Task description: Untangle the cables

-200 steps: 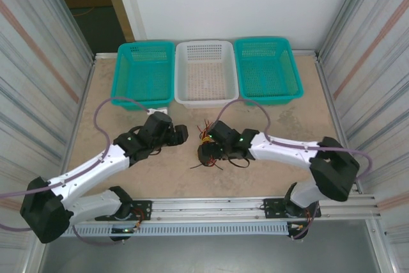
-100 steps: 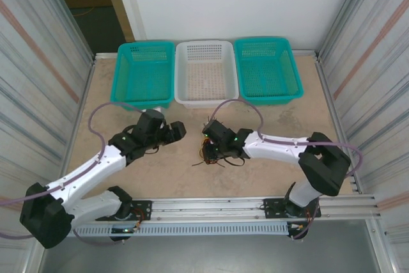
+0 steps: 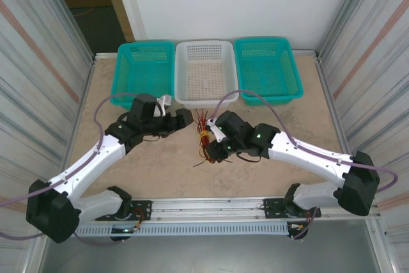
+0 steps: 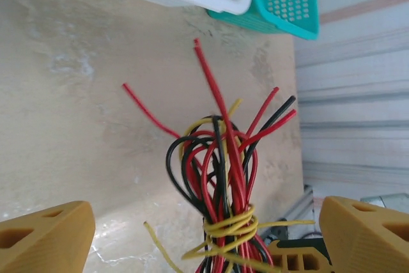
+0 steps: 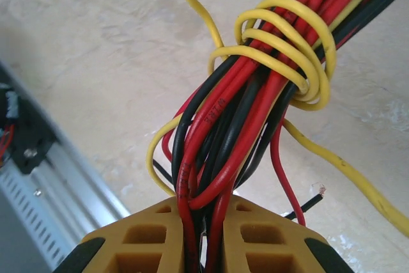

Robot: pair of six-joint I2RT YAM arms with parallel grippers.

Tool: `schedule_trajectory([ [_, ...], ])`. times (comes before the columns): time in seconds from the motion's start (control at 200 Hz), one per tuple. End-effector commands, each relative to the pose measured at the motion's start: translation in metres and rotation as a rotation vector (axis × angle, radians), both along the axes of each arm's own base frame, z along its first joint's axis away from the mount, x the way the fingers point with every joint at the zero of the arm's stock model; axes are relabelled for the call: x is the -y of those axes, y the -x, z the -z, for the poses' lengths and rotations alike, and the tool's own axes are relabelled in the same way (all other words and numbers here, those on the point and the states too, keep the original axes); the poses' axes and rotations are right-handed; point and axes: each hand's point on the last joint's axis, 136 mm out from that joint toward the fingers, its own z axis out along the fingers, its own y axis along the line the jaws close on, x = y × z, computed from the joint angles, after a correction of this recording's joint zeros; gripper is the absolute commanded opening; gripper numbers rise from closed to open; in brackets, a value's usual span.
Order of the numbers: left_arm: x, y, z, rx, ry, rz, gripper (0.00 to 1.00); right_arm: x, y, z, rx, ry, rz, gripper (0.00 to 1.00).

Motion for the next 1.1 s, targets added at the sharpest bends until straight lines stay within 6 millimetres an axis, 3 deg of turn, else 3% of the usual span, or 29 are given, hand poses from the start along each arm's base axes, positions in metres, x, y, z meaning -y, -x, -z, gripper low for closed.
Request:
schedule_trajectory([
  [0.0, 0.016, 0.01, -0.021, 0.011, 0.081, 0.137, 0.94, -0.001, 0.022, -0.016, -0.005, -0.005, -0.137, 0.12],
  [0.185, 0.019, 0.02, -0.005, -0.059, 0.044, 0.205, 0.94, -0.013, 0.025, -0.029, 0.012, -0.036, -0.179, 0.13],
  [0.541, 0.027, 0.037, 0.026, -0.19, 0.094, 0.213, 0.88, -0.029, 0.028, -0.03, 0.016, -0.048, -0.227, 0.13],
  [0.842, 0.032, 0.043, 0.043, -0.249, 0.129, 0.2, 0.69, -0.036, 0.026, -0.031, 0.021, -0.063, -0.239, 0.13],
  [1.092, 0.036, 0.037, 0.044, -0.26, 0.182, 0.188, 0.43, -0.039, 0.026, -0.029, 0.01, -0.06, -0.246, 0.12],
])
